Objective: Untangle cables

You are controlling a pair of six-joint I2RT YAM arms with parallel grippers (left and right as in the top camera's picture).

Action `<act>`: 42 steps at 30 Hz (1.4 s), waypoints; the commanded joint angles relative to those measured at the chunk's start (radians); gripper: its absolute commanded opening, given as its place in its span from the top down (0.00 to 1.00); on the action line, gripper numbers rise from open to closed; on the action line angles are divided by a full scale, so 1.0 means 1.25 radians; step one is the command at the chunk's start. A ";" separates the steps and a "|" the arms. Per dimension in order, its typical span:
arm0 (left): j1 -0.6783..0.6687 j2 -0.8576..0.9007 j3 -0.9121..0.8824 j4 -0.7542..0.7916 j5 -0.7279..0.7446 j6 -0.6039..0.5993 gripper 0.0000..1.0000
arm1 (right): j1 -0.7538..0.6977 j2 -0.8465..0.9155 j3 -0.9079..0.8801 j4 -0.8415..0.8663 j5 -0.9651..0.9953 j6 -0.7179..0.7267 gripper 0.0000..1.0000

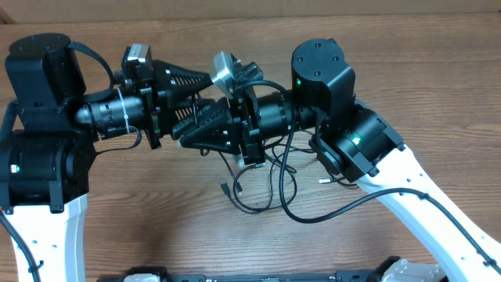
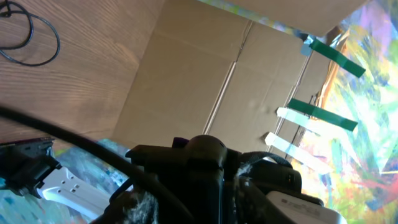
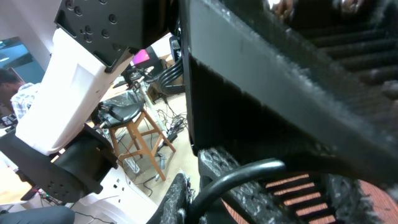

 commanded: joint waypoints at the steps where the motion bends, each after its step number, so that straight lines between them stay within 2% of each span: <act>1: -0.002 0.014 0.007 0.005 -0.001 -0.005 0.69 | -0.001 0.000 0.008 0.007 0.007 -0.001 0.96; 7: -0.001 0.016 0.007 0.006 -0.002 -0.005 0.76 | -0.001 0.000 0.008 0.006 0.007 -0.001 0.96; 22: 0.005 0.016 0.007 0.006 0.016 -0.012 0.73 | -0.002 0.000 0.008 -0.028 0.057 -0.002 0.96; 25: 0.021 0.016 0.007 0.016 0.048 -0.014 0.75 | -0.002 0.000 0.008 -0.020 0.065 -0.002 0.96; 33: 0.032 0.016 0.007 0.025 0.046 -0.014 0.79 | -0.002 0.000 0.008 -0.017 0.064 -0.002 0.96; 42: 0.032 0.017 0.007 0.025 0.037 -0.014 0.88 | -0.002 0.000 0.008 -0.017 0.065 -0.002 0.96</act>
